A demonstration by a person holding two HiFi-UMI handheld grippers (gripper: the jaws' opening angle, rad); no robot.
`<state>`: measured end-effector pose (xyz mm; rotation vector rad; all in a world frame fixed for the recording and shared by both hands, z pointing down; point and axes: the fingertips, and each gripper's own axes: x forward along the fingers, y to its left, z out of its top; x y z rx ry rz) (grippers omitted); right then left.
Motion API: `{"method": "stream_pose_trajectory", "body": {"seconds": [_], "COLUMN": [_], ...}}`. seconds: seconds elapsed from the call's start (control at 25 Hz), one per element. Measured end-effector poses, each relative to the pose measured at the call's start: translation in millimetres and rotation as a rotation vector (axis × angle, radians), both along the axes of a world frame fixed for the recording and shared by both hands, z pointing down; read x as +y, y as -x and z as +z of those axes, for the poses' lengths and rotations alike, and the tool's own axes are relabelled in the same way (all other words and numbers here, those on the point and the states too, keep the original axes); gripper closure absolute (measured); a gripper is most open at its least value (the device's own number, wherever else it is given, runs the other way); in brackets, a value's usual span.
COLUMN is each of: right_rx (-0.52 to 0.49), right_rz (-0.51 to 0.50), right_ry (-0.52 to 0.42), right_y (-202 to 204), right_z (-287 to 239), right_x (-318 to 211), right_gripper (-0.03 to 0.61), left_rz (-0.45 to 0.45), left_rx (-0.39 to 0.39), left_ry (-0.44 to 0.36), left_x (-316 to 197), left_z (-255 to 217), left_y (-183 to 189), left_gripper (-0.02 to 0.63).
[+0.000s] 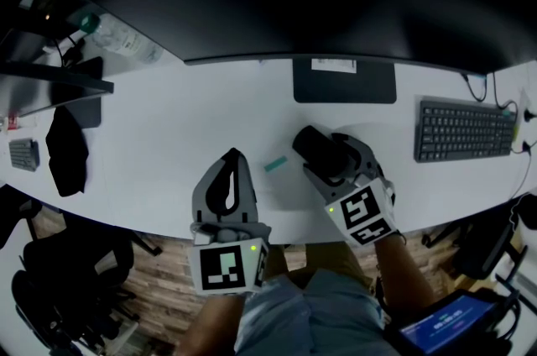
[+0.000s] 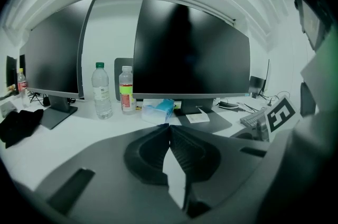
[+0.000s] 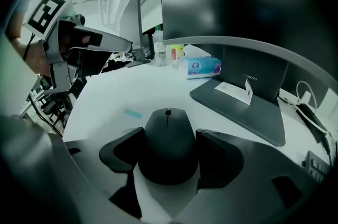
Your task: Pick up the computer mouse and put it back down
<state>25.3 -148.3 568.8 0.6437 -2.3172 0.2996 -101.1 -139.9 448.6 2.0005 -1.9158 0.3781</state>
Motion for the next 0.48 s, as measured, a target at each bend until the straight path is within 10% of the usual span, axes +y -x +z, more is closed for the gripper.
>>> {"method": "stream_pose_trajectory", "body": {"seconds": [0.48], "right_rx": [-0.095], "right_rz": [0.046], "right_ry": [-0.046], "right_y": [7.1], "right_z": [-51.7], "right_x": [-11.1], "right_gripper": [0.276], "left_rz": [0.005], "left_rx": [-0.01], "left_ry": [-0.077], "left_x": [-1.1], "left_z": [-39.7], "left_y": [2.8], "left_gripper": [0.606]}}
